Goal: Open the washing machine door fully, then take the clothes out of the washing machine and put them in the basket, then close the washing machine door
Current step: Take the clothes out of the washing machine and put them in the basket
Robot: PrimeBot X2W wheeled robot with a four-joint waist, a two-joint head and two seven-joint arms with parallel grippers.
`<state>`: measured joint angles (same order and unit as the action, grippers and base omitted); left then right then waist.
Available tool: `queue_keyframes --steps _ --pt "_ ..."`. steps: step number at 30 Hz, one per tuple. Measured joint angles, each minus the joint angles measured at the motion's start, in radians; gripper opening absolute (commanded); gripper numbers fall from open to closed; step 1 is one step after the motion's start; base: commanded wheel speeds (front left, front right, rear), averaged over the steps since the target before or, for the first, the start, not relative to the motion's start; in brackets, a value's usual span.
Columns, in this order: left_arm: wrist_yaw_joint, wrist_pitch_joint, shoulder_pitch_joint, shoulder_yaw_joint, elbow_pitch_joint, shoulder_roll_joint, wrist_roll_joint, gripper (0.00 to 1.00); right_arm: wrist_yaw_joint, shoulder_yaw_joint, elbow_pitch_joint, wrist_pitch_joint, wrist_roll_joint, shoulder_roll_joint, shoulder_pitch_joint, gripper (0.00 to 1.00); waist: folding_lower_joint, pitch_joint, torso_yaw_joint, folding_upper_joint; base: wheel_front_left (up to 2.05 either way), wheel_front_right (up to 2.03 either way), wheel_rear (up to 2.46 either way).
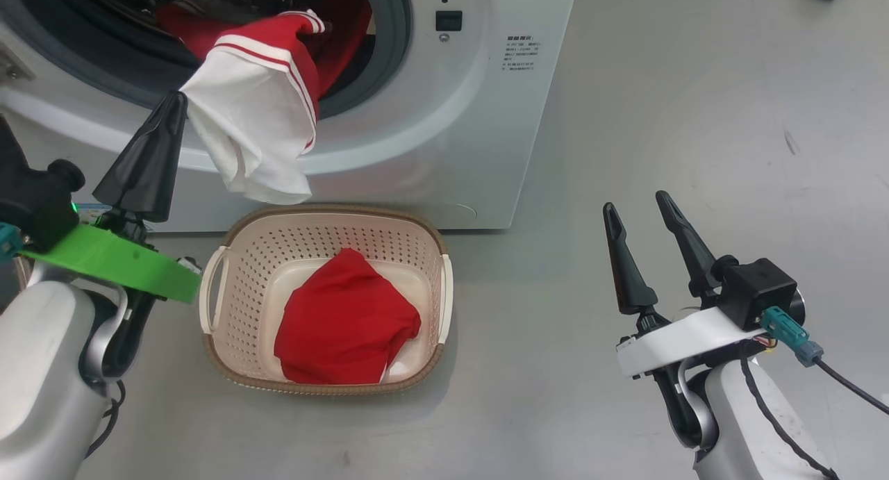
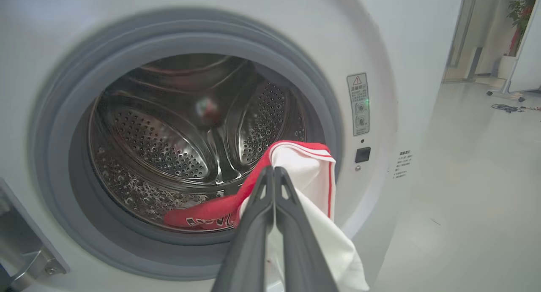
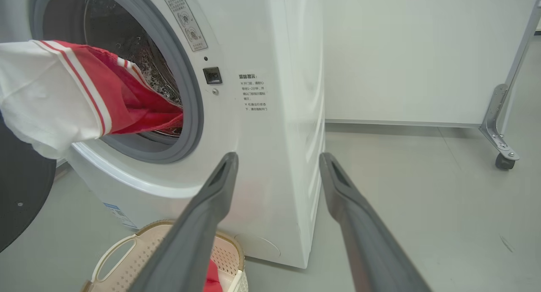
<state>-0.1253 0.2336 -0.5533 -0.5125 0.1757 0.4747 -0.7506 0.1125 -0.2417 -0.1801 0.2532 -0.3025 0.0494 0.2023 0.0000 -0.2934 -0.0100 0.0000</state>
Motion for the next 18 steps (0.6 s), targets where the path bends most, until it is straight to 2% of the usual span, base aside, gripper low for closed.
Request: queue_keyframes --steps 10,13,18 --pt "0.002 0.024 0.023 0.079 -0.101 -0.038 0.040 0.00 0.001 -0.009 -0.001 0.000 0.000 0.000 -0.009 1.00 0.0000 0.040 0.011 0.0000 0.00 0.00 0.00" --pt "0.016 0.024 0.023 0.111 -0.141 -0.057 0.059 0.00 0.001 -0.015 0.001 0.000 0.000 0.000 -0.010 1.00 0.0000 0.041 0.010 0.0000 0.00 0.00 0.00" --pt "0.030 0.024 0.021 0.221 -0.237 -0.101 0.098 0.00 0.001 -0.018 0.001 0.000 -0.002 0.000 -0.012 1.00 0.0000 0.041 0.007 0.0000 0.00 0.00 0.00"
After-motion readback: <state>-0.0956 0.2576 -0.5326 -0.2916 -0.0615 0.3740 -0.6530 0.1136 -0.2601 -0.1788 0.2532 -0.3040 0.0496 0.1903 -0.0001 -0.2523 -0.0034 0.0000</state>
